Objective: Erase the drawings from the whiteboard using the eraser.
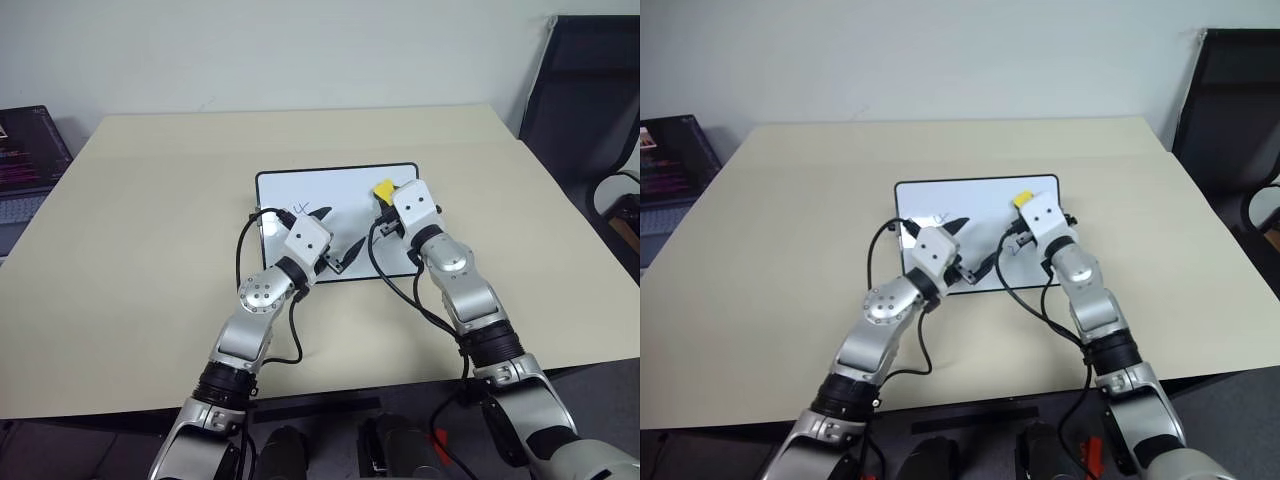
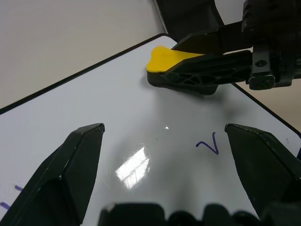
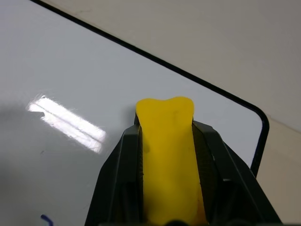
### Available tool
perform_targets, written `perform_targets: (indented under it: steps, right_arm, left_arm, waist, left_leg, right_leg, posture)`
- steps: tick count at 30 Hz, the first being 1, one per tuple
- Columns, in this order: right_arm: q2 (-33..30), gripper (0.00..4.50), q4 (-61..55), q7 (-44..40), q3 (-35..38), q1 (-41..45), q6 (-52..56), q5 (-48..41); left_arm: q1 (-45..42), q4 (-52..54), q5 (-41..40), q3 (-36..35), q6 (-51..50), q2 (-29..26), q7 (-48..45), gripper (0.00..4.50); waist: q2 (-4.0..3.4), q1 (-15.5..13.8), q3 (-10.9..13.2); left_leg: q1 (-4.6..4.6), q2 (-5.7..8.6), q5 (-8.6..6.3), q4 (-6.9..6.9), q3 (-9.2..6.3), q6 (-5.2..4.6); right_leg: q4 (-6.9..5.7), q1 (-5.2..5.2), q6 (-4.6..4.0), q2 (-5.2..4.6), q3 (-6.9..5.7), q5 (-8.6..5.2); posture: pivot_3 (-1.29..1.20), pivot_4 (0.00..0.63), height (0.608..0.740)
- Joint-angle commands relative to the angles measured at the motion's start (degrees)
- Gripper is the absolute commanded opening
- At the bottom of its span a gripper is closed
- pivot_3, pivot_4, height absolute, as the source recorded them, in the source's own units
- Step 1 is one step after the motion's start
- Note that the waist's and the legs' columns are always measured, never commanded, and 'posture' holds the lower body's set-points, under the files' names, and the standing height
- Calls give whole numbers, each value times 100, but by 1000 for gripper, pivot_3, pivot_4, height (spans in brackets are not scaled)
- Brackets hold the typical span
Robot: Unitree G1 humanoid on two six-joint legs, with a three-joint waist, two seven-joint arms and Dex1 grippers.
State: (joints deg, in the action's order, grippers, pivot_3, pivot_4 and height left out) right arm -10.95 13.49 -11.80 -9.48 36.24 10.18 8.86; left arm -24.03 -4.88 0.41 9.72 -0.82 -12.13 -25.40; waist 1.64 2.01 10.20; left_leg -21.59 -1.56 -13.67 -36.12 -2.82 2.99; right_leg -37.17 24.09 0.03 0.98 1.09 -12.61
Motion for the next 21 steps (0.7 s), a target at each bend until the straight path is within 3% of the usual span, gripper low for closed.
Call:
perform_targets:
  steps: [1, 9, 21]
  right_arm:
    - [-119, 1129, -159, -173, -94, -320, 292, 100]
    - [-360, 1129, -704, -313, 2, -844, 671, 125]
    - [-360, 1129, -629, -143, 145, -581, 519, 87]
  left_arm:
    - [15, 329, 48, 10, 81, 9, 51, 4500]
    - [174, 420, 31, -37, 101, -102, -47, 4500]
    - [11, 267, 18, 3, 108, -51, -69, 4500]
  waist:
    - [0, -3, 0]
    - [1, -17, 0]
    - [1, -23, 0]
  left_leg:
    - [0, 1, 0, 0, 0, 0]
    - [3, 2, 0, -3, 0, 0]
    - [3, 4, 0, -5, 0, 0]
  right_leg:
    - [0, -1, 0, 0, 1, 0]
    - [2, -4, 0, 0, 1, 0]
    - [7, -7, 1, 0, 1, 0]
  posture:
    - [0, 150, 740]
    - [0, 150, 740]
    - [0, 150, 740]
